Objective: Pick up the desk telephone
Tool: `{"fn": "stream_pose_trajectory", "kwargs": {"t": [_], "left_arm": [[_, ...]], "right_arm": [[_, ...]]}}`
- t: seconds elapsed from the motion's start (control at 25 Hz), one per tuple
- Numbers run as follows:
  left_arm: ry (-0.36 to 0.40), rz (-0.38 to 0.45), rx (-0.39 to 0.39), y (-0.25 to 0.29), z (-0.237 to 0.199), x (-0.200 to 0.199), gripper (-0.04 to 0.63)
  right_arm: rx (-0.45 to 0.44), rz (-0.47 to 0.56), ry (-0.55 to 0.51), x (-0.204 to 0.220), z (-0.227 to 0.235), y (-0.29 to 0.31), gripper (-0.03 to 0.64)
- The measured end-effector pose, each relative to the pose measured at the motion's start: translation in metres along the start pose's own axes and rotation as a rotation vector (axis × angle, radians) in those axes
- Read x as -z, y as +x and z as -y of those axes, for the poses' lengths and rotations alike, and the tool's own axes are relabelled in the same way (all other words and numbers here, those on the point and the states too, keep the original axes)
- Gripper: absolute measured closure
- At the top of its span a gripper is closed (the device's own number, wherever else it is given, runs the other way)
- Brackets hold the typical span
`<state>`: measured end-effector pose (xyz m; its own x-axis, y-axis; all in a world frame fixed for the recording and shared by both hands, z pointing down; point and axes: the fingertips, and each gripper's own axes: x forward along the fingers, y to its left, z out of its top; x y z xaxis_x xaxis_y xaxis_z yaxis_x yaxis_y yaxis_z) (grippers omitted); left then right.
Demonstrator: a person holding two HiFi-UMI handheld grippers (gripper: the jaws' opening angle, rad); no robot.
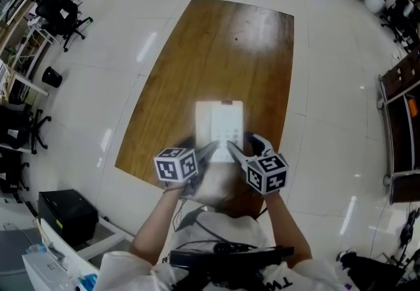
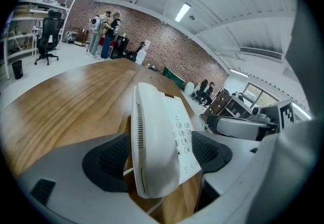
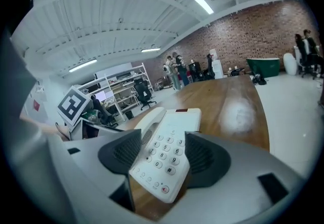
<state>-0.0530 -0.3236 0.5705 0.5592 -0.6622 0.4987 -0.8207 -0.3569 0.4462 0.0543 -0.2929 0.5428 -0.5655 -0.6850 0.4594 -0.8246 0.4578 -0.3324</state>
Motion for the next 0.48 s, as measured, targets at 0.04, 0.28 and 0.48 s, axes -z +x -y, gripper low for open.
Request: {"fn": "stream_pose_trajectory", "kwargs": {"t": [0.04, 0.28, 0.48], "left_arm": [[-0.004, -0.007, -0.004, 0.003, -0.002, 0.001, 0.206], [-0.032, -0.063, 0.003, 0.015, -0.009, 0.013, 0.172], [-0.039, -0.104, 0.008, 0.025, -0.009, 0.021, 0.171]], "right_arm": [[-0.003, -0.017, 0.01, 0.004, 0.003, 0.004, 0.334], [0.007, -0.082, 0.058, 0.023, 0.018, 0.022, 0.333], [-0.025, -0.155, 0.149, 0.045, 0.025, 0.038, 0.259]]}}
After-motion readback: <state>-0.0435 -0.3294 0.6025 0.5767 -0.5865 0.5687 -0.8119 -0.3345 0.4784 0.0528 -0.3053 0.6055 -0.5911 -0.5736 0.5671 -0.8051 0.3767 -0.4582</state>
